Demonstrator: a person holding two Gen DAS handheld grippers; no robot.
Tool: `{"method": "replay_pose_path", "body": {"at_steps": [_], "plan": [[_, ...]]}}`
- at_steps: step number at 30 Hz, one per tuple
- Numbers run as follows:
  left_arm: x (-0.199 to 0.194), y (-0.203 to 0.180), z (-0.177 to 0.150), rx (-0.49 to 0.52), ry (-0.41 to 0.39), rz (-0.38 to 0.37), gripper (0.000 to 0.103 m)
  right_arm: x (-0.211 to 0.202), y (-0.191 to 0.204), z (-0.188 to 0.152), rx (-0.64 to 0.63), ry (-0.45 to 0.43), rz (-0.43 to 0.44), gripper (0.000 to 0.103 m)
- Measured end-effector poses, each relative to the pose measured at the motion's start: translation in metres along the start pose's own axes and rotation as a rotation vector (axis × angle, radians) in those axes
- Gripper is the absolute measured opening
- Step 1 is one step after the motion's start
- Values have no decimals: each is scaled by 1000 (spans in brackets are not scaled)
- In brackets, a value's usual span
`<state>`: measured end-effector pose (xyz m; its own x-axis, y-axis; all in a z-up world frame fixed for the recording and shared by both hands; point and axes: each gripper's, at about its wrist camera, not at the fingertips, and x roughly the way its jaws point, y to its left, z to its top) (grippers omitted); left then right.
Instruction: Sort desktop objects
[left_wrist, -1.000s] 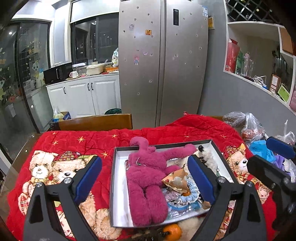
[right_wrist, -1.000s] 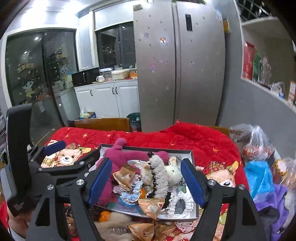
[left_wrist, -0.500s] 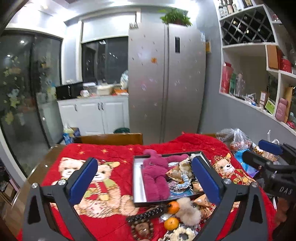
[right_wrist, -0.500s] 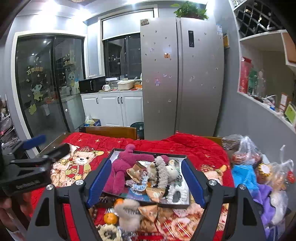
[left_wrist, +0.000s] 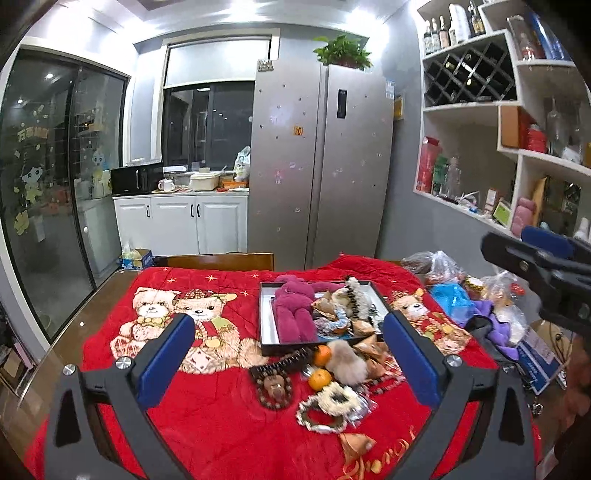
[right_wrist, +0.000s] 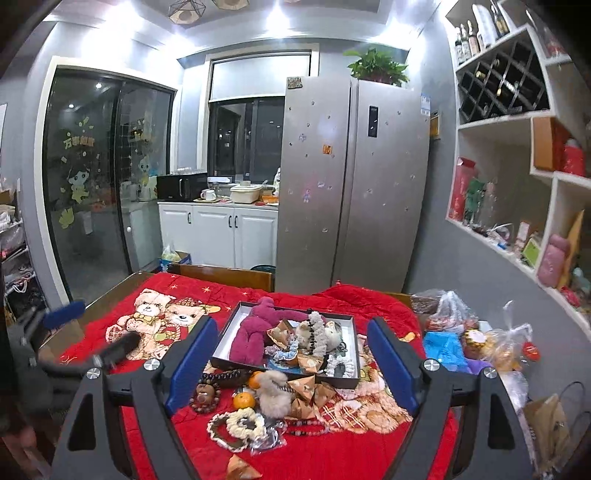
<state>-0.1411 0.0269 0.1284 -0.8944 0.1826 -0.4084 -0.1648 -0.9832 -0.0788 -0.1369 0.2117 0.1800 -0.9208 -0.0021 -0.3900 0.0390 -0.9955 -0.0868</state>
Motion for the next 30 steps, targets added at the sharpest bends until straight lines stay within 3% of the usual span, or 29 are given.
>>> {"method": "replay_pose_path", "body": {"at_steps": [5,11,14,16,19,22,25,29,30], "plan": [[-39,-4,-39,-44,4,-7,103,-38,21,-16,-7,0,-101,87],[-72,-16,-104,-1,51,18,103,-75,22,-106,125,30,-93,87],[-86,-15,-121,-17,38,26,103,-85,14,-136,171,68,-76,87],[-95,-7,-130,-66,40,40,103,-94,11,-152,154,71,-98,87],[-103,0,-140,-61,63,79,103,-96,-3,-174,199,90,-127,87],[-108,9,-151,-56,93,119,103,-89,-13,-174,267,116,-96,87],[-114,19,-145,-106,86,108,103,-87,-2,-178,219,132,-86,87],[-119,15,-146,-71,78,101,103,-91,5,-177,175,112,-129,88],[-120,13,-146,-57,76,100,103,-94,5,-176,173,103,-130,92]]}}
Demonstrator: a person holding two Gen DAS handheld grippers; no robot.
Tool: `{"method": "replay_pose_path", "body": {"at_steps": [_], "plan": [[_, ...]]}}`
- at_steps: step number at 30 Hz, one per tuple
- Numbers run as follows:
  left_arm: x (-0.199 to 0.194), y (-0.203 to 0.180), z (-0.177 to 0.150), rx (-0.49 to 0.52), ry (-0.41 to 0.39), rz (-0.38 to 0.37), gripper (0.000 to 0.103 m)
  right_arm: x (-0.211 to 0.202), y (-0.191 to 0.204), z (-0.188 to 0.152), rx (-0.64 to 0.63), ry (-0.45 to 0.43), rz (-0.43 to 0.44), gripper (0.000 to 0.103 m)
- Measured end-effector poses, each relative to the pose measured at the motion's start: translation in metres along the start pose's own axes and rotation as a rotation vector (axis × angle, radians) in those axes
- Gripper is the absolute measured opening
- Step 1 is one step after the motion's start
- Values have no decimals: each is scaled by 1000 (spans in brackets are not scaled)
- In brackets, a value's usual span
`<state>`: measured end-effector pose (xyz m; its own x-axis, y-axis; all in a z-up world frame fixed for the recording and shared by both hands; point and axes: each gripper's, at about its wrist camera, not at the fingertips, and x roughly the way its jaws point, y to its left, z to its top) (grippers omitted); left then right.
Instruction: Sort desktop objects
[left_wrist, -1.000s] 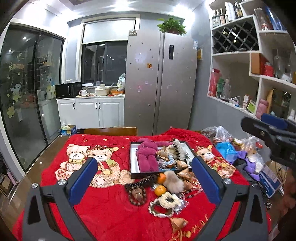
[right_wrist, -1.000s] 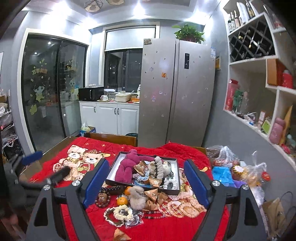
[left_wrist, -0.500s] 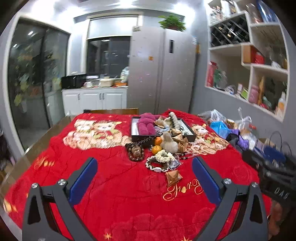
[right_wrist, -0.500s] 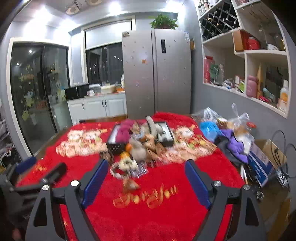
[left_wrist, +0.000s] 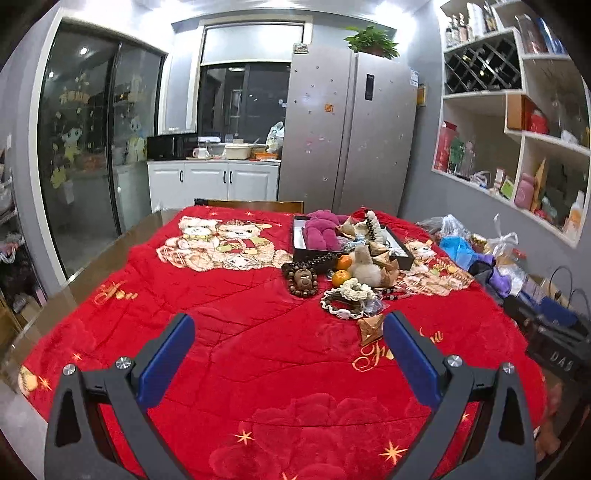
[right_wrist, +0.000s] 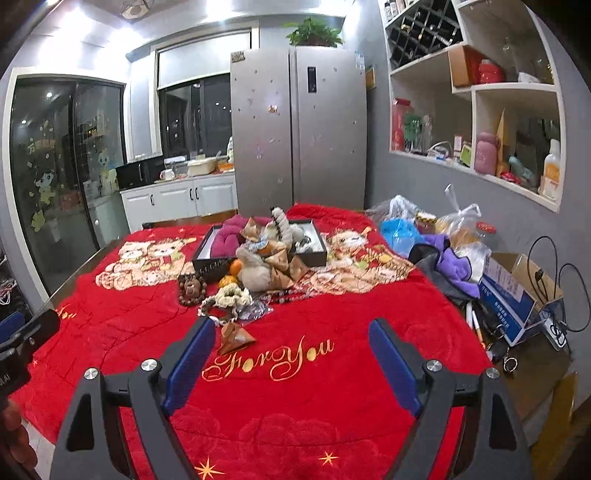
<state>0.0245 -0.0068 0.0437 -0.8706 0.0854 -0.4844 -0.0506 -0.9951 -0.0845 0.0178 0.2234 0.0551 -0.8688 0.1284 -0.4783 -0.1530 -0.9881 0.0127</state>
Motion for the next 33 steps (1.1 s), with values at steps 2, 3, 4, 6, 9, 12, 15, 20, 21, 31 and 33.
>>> {"method": "replay_pose_path", "body": {"at_steps": [2,3,4,6,9,12,15,20,21,31,33], "plan": [[-3,-6,2,16,-5,-15,103,-3,-1,2,-3,-14,-10,96],[-5,-7,3,18,-13,-25,103,-5,-3,3,-3,-28,-23,96],[-7,-10,4,20,-20,-33,103,-6,-4,4,-2,-34,-27,96],[-11,-13,6,30,-26,-33,103,-6,-7,5,-1,-31,-22,96],[-17,-16,7,40,-39,-22,103,-6,-8,5,-4,-34,-21,96],[-23,-17,8,39,-53,-25,103,-7,-4,4,-32,-35,-17,96],[-26,-18,9,43,-61,-24,103,-8,0,2,-40,-39,19,96],[-27,-18,10,38,-54,-51,103,-11,5,1,-39,-39,102,96],[-29,-18,10,39,-58,-61,103,-12,6,1,-48,-44,94,96],[-28,-20,9,51,-61,-43,103,-12,10,0,-69,-41,94,96],[-29,-21,8,53,-61,-48,103,-12,12,1,-71,-46,99,96]]}}
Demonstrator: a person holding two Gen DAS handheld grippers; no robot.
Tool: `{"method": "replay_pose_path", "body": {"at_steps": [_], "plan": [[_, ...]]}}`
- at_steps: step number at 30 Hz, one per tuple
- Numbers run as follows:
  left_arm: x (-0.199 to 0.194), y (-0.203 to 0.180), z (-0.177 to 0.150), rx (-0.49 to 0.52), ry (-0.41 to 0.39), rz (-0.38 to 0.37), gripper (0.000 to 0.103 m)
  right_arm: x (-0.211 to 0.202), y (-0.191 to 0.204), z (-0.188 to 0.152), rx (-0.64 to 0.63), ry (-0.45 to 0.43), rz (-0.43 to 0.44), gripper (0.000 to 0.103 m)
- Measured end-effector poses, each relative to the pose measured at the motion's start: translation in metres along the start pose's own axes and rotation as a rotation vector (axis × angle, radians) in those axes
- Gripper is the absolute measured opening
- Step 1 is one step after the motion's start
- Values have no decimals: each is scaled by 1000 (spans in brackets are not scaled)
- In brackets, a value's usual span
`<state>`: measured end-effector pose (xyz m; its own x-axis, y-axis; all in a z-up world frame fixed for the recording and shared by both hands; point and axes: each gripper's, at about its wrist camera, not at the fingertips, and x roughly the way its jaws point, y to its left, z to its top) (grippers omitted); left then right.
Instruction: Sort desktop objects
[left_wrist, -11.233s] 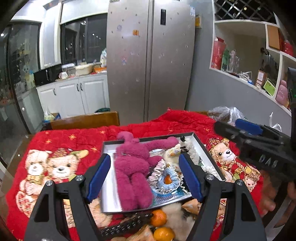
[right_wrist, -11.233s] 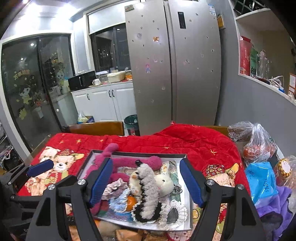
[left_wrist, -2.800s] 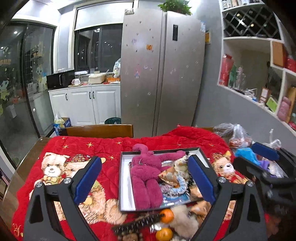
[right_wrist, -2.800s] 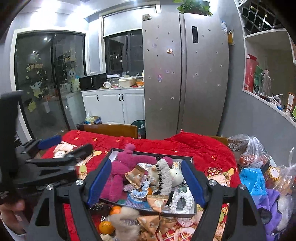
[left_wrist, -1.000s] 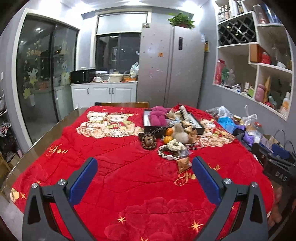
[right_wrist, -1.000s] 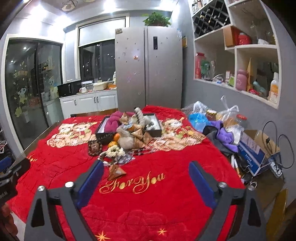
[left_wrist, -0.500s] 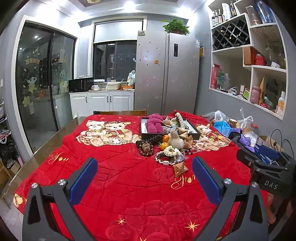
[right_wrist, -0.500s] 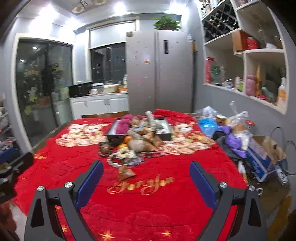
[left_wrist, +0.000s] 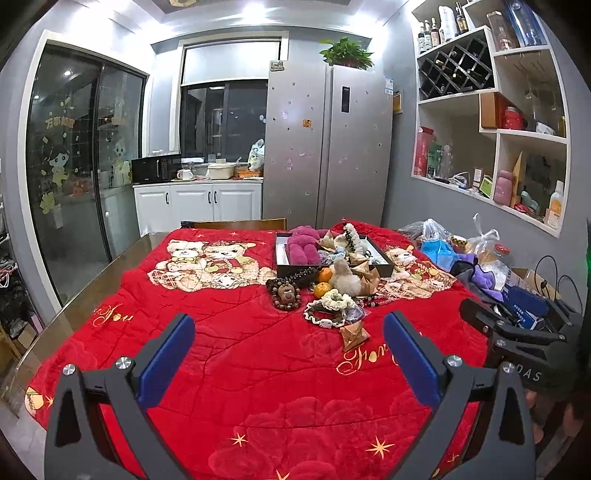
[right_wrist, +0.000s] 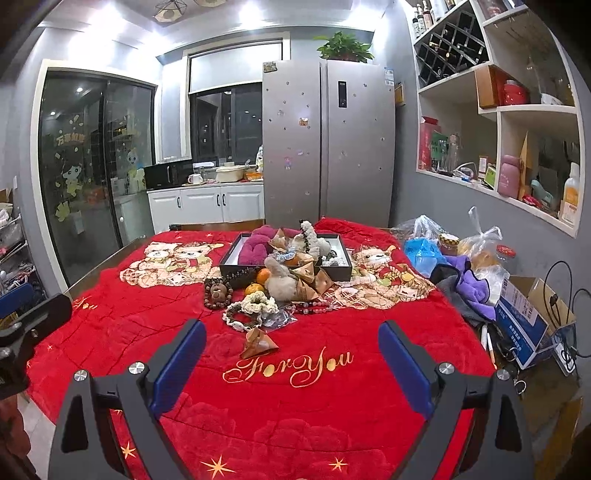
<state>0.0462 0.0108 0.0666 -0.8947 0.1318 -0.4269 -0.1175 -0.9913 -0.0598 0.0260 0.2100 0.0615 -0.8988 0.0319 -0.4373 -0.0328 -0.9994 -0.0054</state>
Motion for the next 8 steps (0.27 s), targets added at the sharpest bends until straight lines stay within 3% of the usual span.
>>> {"method": "replay_pose_path", "body": {"at_steps": [8], "plan": [[-6,-3,0,4,-18,-13,103,4,0,-2,7,14,8,96]]}}
